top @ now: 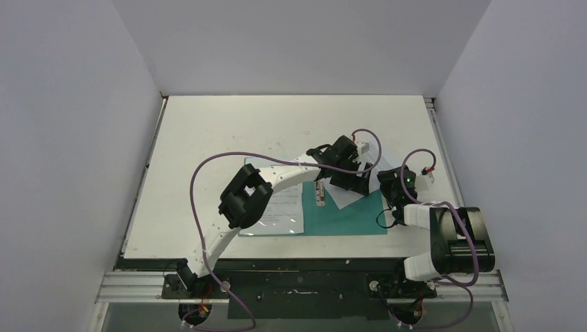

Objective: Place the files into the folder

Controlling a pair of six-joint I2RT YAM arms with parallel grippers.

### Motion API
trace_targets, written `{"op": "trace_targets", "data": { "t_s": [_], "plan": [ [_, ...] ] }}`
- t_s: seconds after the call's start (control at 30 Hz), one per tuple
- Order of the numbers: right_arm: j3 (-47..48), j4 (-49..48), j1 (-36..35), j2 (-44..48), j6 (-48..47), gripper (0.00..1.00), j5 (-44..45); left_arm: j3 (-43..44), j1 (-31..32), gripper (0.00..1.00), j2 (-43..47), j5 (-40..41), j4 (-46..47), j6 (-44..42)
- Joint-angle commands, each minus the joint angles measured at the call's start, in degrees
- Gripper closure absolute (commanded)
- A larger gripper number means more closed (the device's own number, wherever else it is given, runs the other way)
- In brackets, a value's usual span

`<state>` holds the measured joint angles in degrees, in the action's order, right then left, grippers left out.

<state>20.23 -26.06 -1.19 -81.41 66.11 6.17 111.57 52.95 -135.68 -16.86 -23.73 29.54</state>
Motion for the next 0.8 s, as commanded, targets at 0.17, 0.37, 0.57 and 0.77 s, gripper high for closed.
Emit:
{"op": "trace_targets", "data": {
  "t_s": [0.17, 0.37, 0.57, 0.77],
  "plan": [
    [-0.15, 2.48, 0.73, -7.44, -4.5, 0.51, -5.73, -0.56, 0.28, 0.17, -0.07, -5.92, 6.24, 1.84],
    [1.65, 5.16, 3.58, -7.29, -6.84, 0.53, -4.34, -0.32, 0.32, 0.17, -0.37, -7.34, 7.2, 1.96],
    [4.29, 6.87, 5.45, -6.57, -10.76, 0.59, -4.39, -0.29, 0.32, 0.17, -1.09, -9.35, 8.57, 2.63],
    [5.29, 6.16, 5.45, -8.69, -12.1, 0.5, -5.73, -0.54, 0.26, 0.17, -1.25, -9.21, 9.17, 2.9]
  ]
}}
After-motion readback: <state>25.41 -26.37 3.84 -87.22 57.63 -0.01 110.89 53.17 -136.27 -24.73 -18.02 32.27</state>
